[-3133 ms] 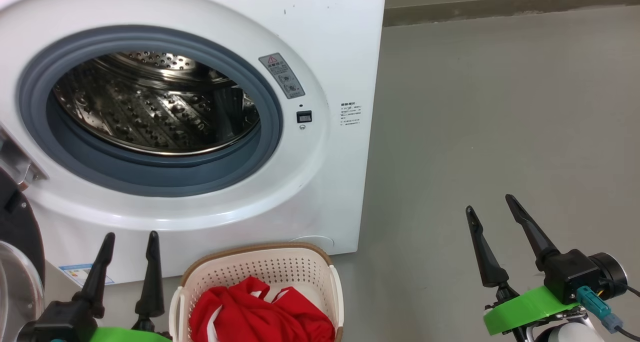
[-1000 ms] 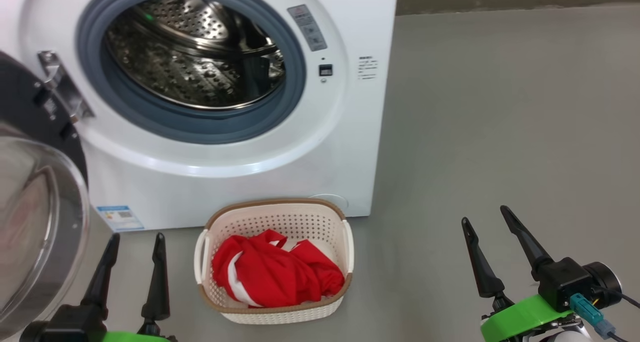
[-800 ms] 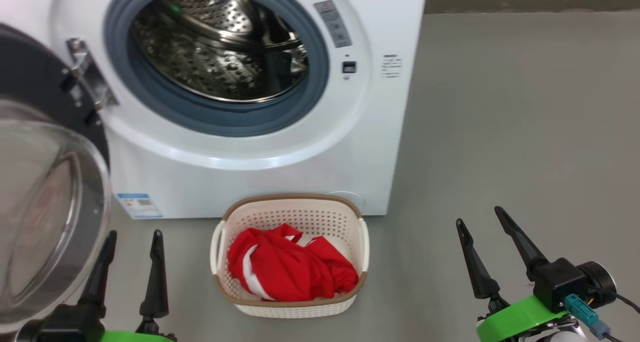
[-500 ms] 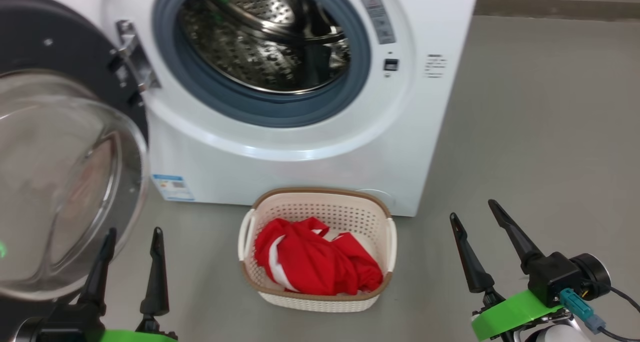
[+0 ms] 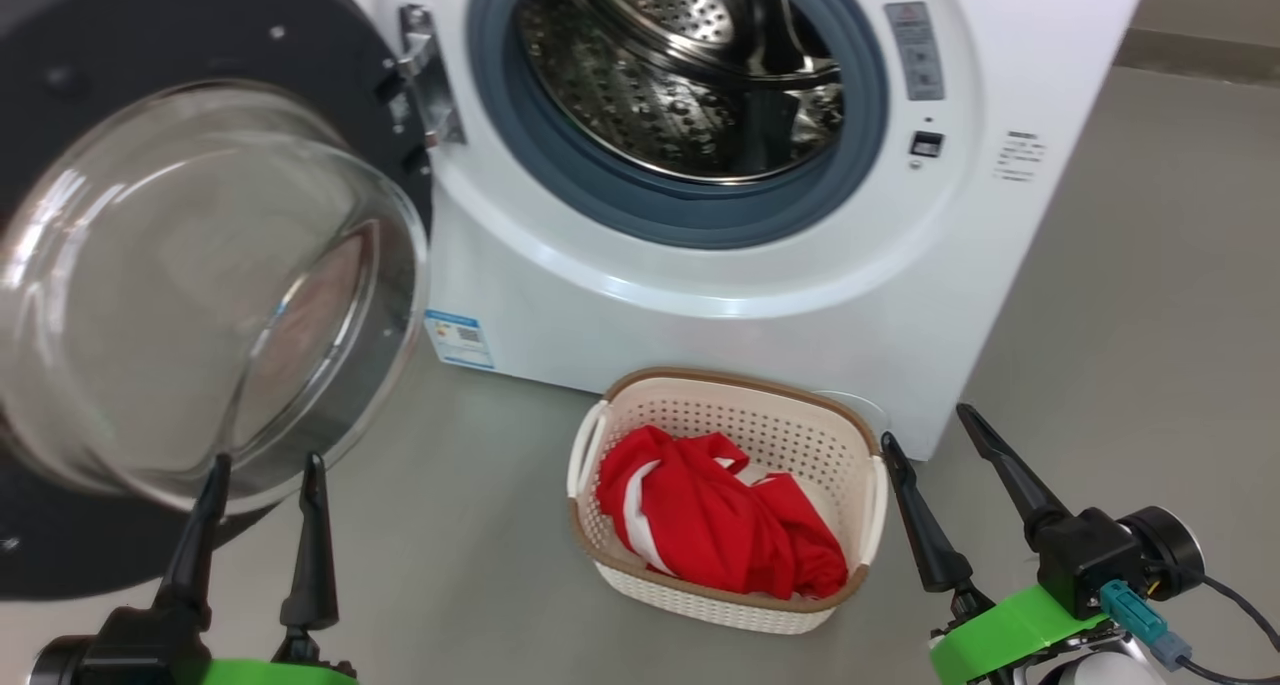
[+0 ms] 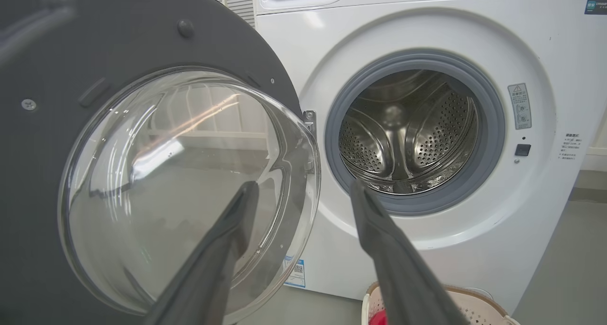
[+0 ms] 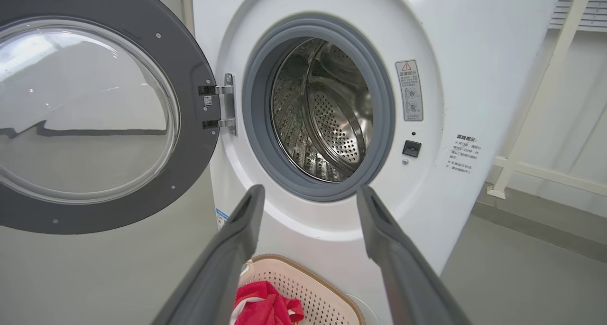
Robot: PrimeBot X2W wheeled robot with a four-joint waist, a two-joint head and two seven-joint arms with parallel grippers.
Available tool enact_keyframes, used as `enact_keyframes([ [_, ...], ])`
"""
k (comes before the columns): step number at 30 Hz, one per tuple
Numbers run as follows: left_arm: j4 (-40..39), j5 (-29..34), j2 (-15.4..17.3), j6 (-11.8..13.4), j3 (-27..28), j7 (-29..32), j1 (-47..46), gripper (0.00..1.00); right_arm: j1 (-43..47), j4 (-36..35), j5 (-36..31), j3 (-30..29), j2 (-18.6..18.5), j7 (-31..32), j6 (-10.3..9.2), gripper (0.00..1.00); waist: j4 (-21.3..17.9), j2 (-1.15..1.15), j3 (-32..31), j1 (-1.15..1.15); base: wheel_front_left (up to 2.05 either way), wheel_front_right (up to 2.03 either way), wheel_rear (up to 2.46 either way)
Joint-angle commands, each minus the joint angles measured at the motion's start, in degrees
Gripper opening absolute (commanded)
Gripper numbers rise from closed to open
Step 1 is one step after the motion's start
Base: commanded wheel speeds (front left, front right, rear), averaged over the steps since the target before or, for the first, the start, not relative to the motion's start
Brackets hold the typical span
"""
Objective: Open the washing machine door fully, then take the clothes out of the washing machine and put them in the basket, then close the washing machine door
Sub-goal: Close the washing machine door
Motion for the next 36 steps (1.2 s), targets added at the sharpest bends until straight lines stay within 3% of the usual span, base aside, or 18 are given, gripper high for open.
enact_keyframes([
  [1, -1.4, 0.4, 0.9, 0.7, 1.6, -0.4, -0.9, 1.0, -2.8, -1.2, -1.0, 1.7, -0.2, -0.3, 0.35, 1.0, 1.9, 0.0, -0.1, 0.0, 0.0, 0.0, 0.0],
  [20, -0.5, -0.1, 1.4, 2.5, 1.5, -0.4, -0.6, 1.0, -3.4, -0.7, -0.6, 3.1, -0.2, -0.3, 0.35, 1.0, 7.3, 0.0, -0.7, 0.0, 0.0, 0.0, 0.0],
  [34, -0.6, -0.7, 1.7, 3.2, 1.4, -0.4, -0.3, 1.0, -3.0, -0.2, -0.5, 3.9, -0.2, -0.3, 0.35, 1.0, 7.7, 0.0, -1.1, 0.0, 0.0, 0.0, 0.0],
  [35, -0.7, -0.8, 1.7, 3.2, 1.4, -0.4, -0.4, 0.89, -3.0, -0.2, -0.5, 3.9, -0.2, -0.3, 0.35, 1.0, 7.6, 0.0, -1.1, 0.0, 0.0, 0.0, 0.0],
  [36, -0.9, -1.2, 1.6, 3.2, 1.5, -0.4, -0.5, 0.47, -2.9, -0.2, -0.5, 4.0, -0.2, -0.3, 0.35, 1.0, 7.6, 0.0, -1.1, 0.0, 0.0, 0.0, 0.0],
])
